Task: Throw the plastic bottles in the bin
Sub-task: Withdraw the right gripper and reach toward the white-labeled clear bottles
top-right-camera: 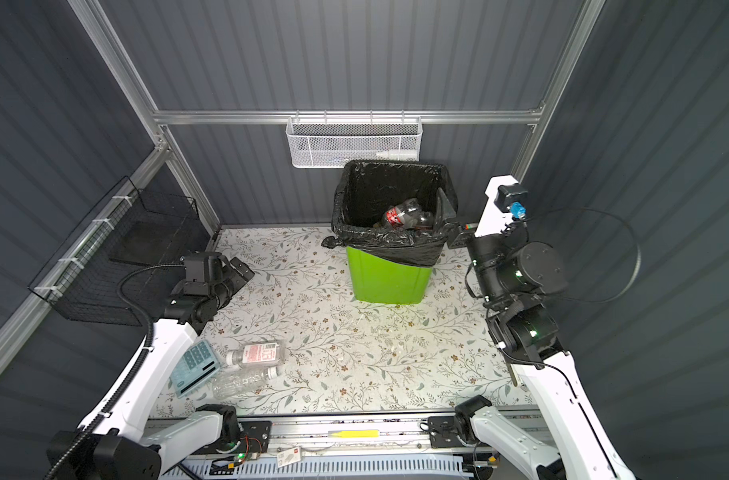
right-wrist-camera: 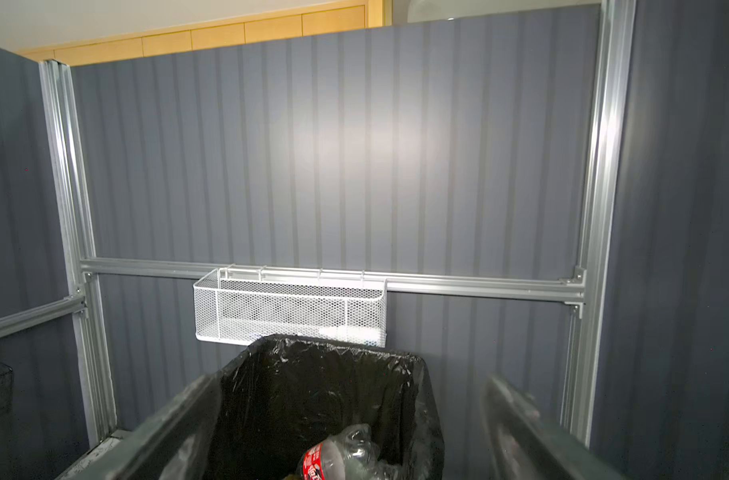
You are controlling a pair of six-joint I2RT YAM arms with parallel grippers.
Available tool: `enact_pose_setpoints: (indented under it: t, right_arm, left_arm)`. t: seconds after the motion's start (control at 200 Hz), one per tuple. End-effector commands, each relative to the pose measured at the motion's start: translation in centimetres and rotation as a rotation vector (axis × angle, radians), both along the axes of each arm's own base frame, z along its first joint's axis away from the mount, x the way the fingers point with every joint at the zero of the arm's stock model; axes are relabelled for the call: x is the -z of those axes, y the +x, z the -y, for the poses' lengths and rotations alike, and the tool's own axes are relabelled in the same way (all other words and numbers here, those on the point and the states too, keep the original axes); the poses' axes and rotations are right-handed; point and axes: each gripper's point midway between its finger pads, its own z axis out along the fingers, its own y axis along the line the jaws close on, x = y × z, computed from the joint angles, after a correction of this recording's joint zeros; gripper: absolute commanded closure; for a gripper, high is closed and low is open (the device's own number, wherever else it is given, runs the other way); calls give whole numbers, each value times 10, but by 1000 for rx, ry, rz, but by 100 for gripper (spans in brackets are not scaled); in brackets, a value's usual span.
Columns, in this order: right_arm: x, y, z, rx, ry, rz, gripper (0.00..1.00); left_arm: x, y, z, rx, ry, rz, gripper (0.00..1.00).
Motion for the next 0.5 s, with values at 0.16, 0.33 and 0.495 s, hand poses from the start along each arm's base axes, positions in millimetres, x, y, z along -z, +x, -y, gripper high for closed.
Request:
enact_pose_setpoints:
  t: [0.16, 0.33, 0.495]
  right_arm:
    - [75, 25, -67, -233, -54, -167, 1]
    - [118, 13, -182, -457, -248, -245, 1]
    - [186, -14, -290, -722, -411, -383, 1]
  left_arm:
    - [11, -22, -21, -73, 99, -107, 0]
    - [17, -7, -23, -53, 145, -165, 0]
    - [11, 0, -38, -64, 185, -151, 0]
